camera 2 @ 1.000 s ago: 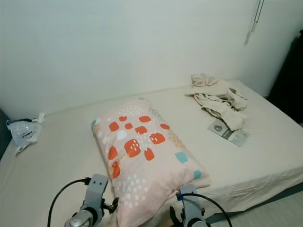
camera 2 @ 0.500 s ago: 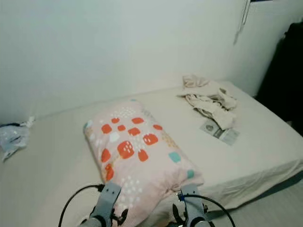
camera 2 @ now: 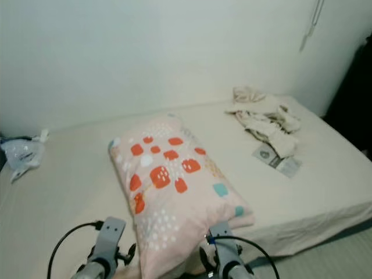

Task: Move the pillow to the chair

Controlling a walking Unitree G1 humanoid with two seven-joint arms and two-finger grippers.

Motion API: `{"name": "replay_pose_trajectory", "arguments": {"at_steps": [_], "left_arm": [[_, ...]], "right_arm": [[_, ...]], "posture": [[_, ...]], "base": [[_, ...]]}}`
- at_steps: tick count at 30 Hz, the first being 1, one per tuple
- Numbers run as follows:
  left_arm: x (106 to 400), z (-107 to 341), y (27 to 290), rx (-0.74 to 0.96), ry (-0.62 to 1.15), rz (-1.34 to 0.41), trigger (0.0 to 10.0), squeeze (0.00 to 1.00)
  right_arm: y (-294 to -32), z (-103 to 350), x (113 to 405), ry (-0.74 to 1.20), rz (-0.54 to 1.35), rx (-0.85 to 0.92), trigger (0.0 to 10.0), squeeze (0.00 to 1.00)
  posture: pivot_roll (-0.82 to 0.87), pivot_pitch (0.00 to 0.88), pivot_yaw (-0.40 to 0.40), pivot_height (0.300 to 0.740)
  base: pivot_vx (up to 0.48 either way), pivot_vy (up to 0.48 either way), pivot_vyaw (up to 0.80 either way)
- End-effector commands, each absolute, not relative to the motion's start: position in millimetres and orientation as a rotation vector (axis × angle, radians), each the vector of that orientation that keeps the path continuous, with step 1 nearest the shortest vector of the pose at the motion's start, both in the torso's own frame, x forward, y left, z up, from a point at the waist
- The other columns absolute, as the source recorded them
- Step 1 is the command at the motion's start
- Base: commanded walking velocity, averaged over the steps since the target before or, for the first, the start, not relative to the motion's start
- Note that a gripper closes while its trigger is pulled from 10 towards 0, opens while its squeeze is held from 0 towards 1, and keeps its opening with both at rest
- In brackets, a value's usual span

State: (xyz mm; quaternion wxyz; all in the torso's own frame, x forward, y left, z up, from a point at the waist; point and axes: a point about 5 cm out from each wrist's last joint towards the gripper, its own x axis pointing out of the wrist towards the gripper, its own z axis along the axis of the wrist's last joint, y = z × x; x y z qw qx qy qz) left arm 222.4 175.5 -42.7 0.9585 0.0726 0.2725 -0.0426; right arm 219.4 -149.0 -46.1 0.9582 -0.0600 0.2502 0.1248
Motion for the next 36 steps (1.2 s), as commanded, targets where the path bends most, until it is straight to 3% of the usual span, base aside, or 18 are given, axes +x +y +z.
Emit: {"name": "replay_pose_trajectory", "arguments": {"at_steps": [1,6,12,27,32,36], "left_arm": [[228,-40,173,0.129,0.548,-0.087,10.0,0.00],[242,-31,161,0.067,0.522,-0.052,10.0,0.00],[242,-34,161,0.082,0.540,0.000,10.0,0.00],[250,-20,168,0.050,0.440,0.047,10.0,0.00],[258,-11,177,-0.057,0.390,0.129,10.0,0.00],[264,-9,180,-0.020,0.410,0.106,10.0,0.00]], "right_arm": [[-147,-40,225,0.461,0.232,-0.093,10.0,0.00],[-154,-30,239,0.421,0.173,-0.056,10.0,0.00],[-165,-30,243,0.455,0.133,-0.109,10.0,0.00],[-156,-23,251,0.415,0.190,-0.134,10.0,0.00],[-170,-17,259,0.389,0.022,-0.047,10.0,0.00],[-174,-16,264,0.402,-0.046,0.066,10.0,0.00]], "posture": [[-0.05,0.068,0.039,0.740],[-0.04,0.087,0.005,0.740],[-0.08,0.053,0.036,0.740],[-0.05,0.063,0.027,0.740],[-0.04,0.063,0.024,0.740],[-0.03,0.055,0.037,0.740]], "base": [[0.000,0.000,0.00],[0.000,0.000,0.00],[0.000,0.000,0.00],[0.000,0.000,0.00],[0.000,0.000,0.00],[0.000,0.000,0.00]]}}
